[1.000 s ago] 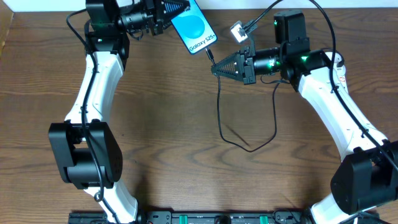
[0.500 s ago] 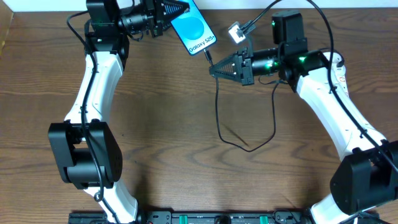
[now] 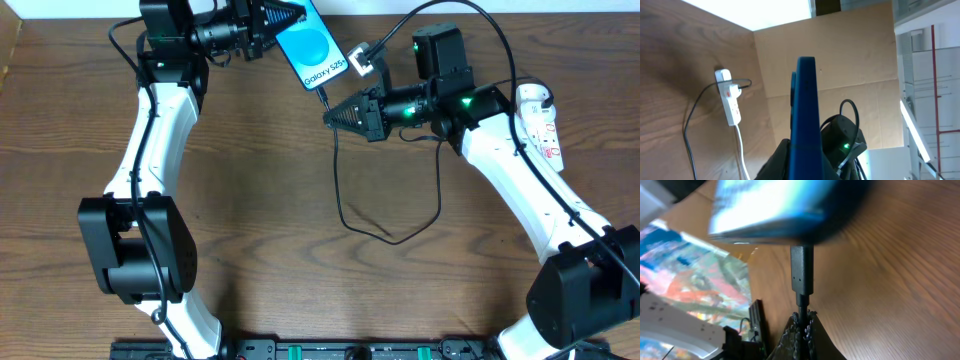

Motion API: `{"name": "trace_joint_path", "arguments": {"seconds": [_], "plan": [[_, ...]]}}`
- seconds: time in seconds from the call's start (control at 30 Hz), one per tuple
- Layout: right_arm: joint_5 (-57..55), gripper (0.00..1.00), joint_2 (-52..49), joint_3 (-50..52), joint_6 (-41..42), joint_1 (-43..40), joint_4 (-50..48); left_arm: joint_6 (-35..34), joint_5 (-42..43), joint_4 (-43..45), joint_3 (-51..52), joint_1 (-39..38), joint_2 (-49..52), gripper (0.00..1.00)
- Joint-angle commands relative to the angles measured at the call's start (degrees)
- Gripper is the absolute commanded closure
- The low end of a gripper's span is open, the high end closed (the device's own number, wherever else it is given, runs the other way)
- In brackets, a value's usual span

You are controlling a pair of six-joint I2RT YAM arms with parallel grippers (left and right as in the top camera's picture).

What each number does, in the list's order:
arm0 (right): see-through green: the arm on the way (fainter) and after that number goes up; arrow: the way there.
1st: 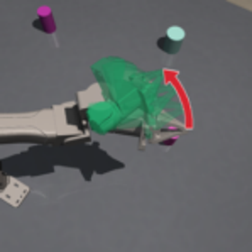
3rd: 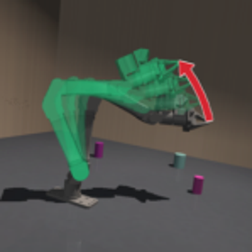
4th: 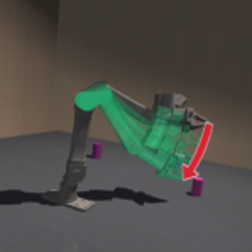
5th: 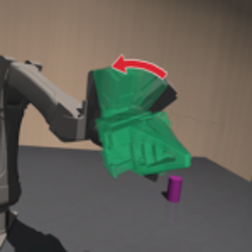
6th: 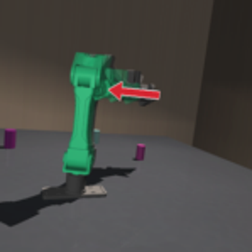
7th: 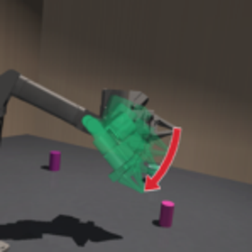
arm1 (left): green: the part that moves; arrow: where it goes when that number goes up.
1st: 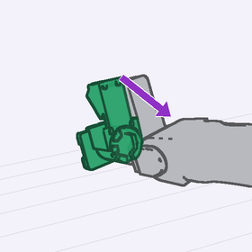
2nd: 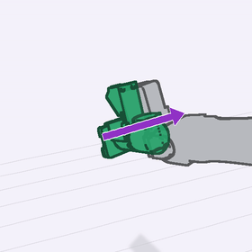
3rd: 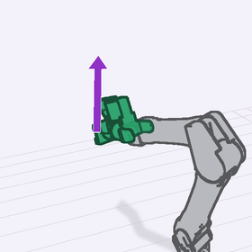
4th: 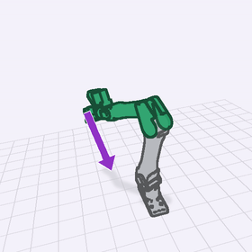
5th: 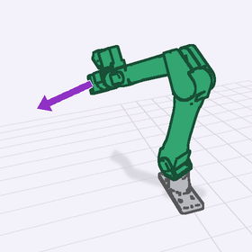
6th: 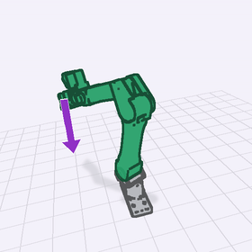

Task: Plug charger to phone and switch on socket
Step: 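Push the USB-C plug into the phone's bottom port held by the left gripper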

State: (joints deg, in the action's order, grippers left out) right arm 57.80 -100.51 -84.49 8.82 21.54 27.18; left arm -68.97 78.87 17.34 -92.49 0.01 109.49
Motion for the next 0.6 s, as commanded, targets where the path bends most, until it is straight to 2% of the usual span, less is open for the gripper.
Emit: {"name": "trace_joint_path", "arguments": {"seconds": [0.0,0.13,0.27,0.57], "plan": [[-7.3,0.99,4.0,-0.1,0.7,0.0,2.6,0.4,1.7,-0.7,-0.3,0.7,-1.2,0.93],[-11.8,0.99,8.0,-0.1,-0.2,-0.1,5.4,0.4,2.1,-0.8,-0.3,0.9,-1.2,0.92],[-10.5,0.99,9.6,-0.1,-0.3,-0.1,5.7,3.1,3.1,-0.8,-0.3,0.9,-1.2,0.92],[-9.2,0.99,9.4,-0.1,0.0,1.4,6.6,3.2,3.4,-0.8,-0.3,0.9,-1.2,0.93]]}}
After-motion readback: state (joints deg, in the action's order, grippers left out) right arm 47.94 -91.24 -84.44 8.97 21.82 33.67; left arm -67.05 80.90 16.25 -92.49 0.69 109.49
